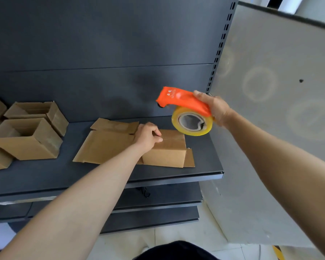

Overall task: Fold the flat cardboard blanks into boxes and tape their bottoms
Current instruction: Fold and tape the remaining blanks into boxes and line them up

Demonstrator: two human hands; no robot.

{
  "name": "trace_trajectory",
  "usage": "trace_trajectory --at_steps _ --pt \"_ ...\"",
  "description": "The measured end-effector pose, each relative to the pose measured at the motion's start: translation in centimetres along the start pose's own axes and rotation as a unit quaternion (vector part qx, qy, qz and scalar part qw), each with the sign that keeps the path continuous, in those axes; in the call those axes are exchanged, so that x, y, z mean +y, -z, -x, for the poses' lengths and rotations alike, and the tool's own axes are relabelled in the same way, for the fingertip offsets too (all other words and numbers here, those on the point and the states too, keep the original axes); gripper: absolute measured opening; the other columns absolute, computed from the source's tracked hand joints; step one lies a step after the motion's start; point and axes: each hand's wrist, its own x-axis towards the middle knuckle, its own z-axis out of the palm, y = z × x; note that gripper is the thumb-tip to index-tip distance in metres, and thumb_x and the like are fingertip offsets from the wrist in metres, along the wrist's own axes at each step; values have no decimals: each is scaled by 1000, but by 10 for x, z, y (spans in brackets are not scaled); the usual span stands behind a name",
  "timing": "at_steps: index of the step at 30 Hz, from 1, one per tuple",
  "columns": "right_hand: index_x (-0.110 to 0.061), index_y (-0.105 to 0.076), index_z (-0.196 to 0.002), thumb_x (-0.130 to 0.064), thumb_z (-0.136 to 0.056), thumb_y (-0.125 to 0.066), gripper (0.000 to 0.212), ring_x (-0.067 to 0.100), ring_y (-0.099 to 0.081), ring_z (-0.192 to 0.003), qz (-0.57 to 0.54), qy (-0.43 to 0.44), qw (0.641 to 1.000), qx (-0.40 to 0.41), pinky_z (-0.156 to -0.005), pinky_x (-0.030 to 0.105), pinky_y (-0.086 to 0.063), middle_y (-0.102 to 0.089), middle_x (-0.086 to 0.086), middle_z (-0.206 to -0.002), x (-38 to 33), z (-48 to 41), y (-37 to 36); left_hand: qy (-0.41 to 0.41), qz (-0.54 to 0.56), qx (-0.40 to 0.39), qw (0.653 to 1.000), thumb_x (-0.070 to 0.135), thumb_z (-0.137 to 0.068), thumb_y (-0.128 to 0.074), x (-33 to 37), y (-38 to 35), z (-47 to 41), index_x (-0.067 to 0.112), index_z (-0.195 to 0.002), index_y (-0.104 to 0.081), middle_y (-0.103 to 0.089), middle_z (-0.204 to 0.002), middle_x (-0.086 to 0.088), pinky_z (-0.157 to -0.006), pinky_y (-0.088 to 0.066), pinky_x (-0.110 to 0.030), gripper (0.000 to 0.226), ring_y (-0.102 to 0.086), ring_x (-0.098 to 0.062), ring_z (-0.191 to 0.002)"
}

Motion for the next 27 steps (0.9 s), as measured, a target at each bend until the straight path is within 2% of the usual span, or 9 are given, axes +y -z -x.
trace_trajectory --at_steps 2,5,9,11,13,16,18,21,27 --pt "-5 -67 -91 -49 -71 -71 48 28 -65 -73 1 -35 998 -56 -86 45 -52 -69 19 -88 5 7 -5 2 -3 -4 1000 11 -77 -76 0 0 0 16 -79 -68 -54 -107 4 -100 -38 -35 10 -49 -21 -109" --pt "-4 -67 -97 -56 -63 -73 62 31 -67 -79 43 -67 996 -48 -88 47 -52 -71 21 -94 20 14 -17 -3 10 -18 1000 9 -82 -71 -5 2 3 14 -88 -71 -55 -116 0 -101 -36 -30 8 -48 -19 -114" --pt "-7 -62 -90 -44 -86 -63 37 27 -64 -73 50 -67 995 -53 -86 44 -53 -68 16 -85 21 19 -17 30 117 -41 992 8 -95 -54 2 17 8 6 -101 -70 -61 -114 -5 -93 -38 -23 17 -54 -17 -108" --pt "-7 -61 -89 -42 -88 -61 35 26 -64 -71 52 -67 995 -57 -84 42 -53 -68 15 -83 20 20 -17 86 291 -29 952 23 -100 -45 9 28 12 5 -101 -66 -63 -107 -10 -92 -42 -28 27 -58 -22 -104" --pt "-8 -60 -88 -42 -89 -60 34 26 -64 -72 61 -65 994 -62 -85 42 -53 -68 14 -82 19 21 -18 156 431 -63 887 43 -101 -34 13 36 14 2 -105 -62 -64 -106 -14 -92 -48 -33 50 -62 -27 -103" --pt "-9 -61 -89 -43 -89 -59 35 26 -64 -74 72 -62 993 -76 -89 42 -52 -68 14 -84 18 22 -19 210 498 -137 830 58 -95 -33 15 42 16 1 -107 -62 -67 -98 -11 -85 -52 -34 66 -64 -26 -96" --pt "-8 -62 -89 -44 -88 -60 36 27 -65 -78 80 -57 992 -79 -92 44 -51 -69 16 -88 17 22 -19 207 526 -141 813 50 -95 -45 20 43 16 3 -103 -63 -66 -88 -9 -78 -53 -31 51 -63 -22 -85" --pt "-9 -63 -89 -45 -87 -62 36 29 -65 -82 93 -50 992 -74 -95 45 -50 -69 18 -94 17 21 -19 197 527 -95 821 14 -94 -54 23 40 14 7 -86 -61 -58 -77 -8 -67 -49 -27 13 -58 -18 -70" --pt "-9 -66 -87 -48 -82 -66 39 28 -66 -81 116 -39 990 -74 -95 45 -51 -71 17 -92 16 18 -22 197 497 -35 844 -1 -91 -54 14 26 12 4 -80 -56 -52 -69 -8 -66 -49 -26 12 -53 -17 -65"
